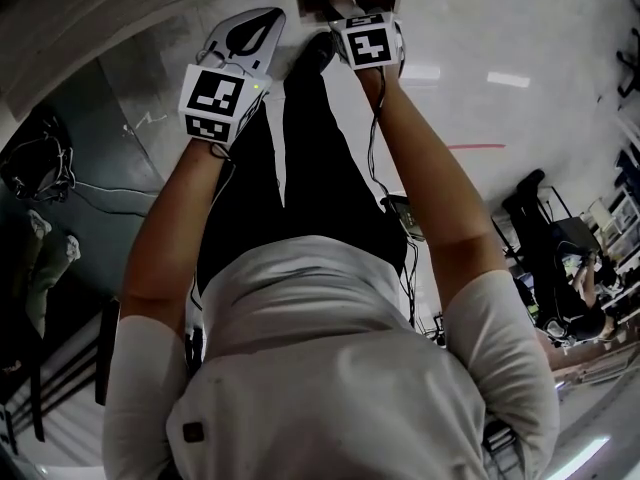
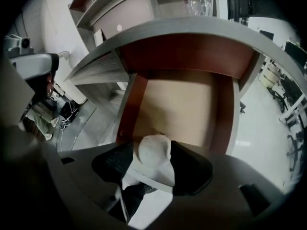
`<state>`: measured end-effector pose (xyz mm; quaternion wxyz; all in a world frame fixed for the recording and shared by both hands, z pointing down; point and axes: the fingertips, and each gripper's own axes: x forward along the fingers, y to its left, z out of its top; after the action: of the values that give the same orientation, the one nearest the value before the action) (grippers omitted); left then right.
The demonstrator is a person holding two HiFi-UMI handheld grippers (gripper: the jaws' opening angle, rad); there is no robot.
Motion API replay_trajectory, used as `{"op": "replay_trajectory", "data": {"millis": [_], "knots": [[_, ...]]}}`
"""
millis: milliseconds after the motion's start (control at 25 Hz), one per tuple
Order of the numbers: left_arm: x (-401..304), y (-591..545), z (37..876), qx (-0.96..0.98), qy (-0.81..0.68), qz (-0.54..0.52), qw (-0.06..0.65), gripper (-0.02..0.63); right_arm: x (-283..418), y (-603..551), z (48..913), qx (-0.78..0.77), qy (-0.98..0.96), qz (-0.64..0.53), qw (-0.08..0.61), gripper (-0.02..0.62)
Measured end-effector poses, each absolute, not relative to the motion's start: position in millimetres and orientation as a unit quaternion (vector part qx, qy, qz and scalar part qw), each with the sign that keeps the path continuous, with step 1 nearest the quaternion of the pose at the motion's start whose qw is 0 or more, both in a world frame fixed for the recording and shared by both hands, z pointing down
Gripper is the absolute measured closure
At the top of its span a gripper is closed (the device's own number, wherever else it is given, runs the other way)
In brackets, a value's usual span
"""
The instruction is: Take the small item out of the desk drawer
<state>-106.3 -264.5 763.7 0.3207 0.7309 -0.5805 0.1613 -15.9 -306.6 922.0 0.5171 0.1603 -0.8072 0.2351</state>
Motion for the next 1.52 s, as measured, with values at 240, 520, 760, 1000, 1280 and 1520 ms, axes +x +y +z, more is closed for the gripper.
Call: {"op": "replay_trajectory", "data": {"millis": [240, 520, 760, 1000, 1280, 1520], "knots": [[-106, -270, 766, 0.730, -0.579, 0.164, 0.324, 0.591, -22, -320, 922, 0.162, -0.808, 0.207, 0.528, 0.391], [-114, -263, 764, 0.730, -0.581, 0.160, 0.323, 0.591, -24, -320, 917, 0.167, -0.810, 0.184, 0.531, 0.428], [-113, -264, 757, 0.736, -0.573, 0.164, 0.321, 0.591, -18, -308, 906, 0.162, -0.801, 0.222, 0.532, 0.431], [-110, -259, 735, 0.741, -0.568, 0.173, 0.314, 0.591, -16, -304, 871, 0.162, -0.815, 0.221, 0.511, 0.431], [-120, -250, 691, 0.755, -0.561, 0.180, 0.289, 0.591, -19, -298, 799, 0.172, -0.840, 0.212, 0.468, 0.431], [-122, -238, 645, 0.764, -0.559, 0.172, 0.273, 0.591, -17, -288, 735, 0.187, -0.859, 0.201, 0.433, 0.433]]}}
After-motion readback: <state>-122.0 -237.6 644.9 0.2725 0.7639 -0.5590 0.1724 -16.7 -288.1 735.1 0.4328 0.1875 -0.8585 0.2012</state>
